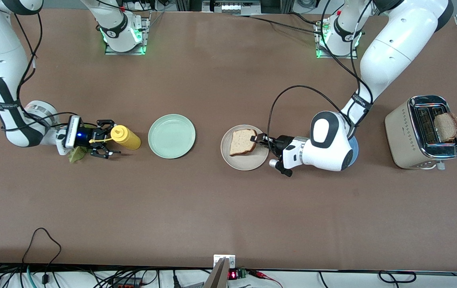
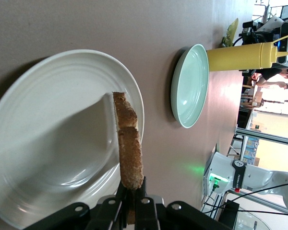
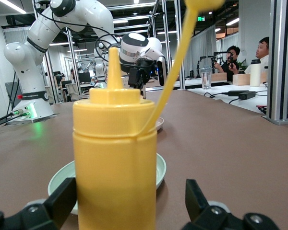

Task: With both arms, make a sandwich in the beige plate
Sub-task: 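Release the bread on the beige plate while the right gripper lifts the bottle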

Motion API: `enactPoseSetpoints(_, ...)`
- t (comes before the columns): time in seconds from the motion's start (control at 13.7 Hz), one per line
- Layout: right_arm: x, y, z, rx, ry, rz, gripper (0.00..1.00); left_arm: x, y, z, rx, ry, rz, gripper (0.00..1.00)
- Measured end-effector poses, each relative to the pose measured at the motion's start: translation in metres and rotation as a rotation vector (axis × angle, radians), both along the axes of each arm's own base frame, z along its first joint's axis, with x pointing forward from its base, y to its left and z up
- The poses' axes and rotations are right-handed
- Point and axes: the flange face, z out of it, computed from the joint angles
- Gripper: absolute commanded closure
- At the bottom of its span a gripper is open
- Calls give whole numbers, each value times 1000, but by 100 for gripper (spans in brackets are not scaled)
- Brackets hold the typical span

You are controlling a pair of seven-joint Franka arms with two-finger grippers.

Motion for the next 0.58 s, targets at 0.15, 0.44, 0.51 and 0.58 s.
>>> enactPoseSetpoints(0.15, 3, 12, -2, -2, -6, 4, 0, 0, 0, -4, -2, -1, 0, 0)
enactPoseSetpoints(0.44, 9, 31, -1, -6, -14, 16, 0, 12, 24, 8, 86, -121, -96, 0)
enactPoseSetpoints(0.51, 10, 35, -1, -5, -14, 18, 0, 16, 33, 23, 136, -175, -152, 0)
enactPoseSetpoints(0.58, 10, 38, -1, -5, -15, 20, 3, 20, 39, 42, 177, -219, -198, 0)
